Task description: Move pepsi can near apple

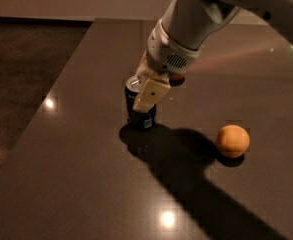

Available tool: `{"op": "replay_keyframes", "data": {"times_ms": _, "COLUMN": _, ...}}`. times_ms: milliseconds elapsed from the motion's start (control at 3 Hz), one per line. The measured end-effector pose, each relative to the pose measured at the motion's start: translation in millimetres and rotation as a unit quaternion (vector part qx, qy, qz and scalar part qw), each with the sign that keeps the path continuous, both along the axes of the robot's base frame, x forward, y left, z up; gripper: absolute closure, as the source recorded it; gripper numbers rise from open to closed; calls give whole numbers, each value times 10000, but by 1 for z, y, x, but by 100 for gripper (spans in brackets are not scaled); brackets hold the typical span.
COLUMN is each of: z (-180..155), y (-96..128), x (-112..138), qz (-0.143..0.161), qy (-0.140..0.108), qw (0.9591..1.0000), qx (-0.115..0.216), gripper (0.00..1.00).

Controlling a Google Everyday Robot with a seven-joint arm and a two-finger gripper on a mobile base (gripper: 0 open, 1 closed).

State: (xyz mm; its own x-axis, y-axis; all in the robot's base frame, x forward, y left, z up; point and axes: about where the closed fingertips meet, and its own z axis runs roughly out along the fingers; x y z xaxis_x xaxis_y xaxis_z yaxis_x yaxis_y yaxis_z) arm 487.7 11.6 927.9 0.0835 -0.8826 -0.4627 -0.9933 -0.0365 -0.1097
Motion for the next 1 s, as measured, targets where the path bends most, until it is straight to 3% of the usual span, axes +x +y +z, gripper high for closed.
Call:
{"op": "replay_keyframes", "data": {"times_ms": 333, "z": 6, "y": -38, "x": 36, "qz": -551, "qy": -18, "qw": 9985, "qx": -5, "gripper": 100}}
{"op": "replay_keyframes", "data": {"times_ms": 667, "z": 8, "y": -76, "x": 76, "qz": -1082, "qy": -22, "qw": 9940, "qx": 167, "gripper": 100}}
{"op": "replay_keyframes", "data": {"times_ms": 1000, "z": 5, "y": -97, "x": 99, "qz": -1389, "qy": 79, "qw": 9899, "qx": 271, "gripper": 100}}
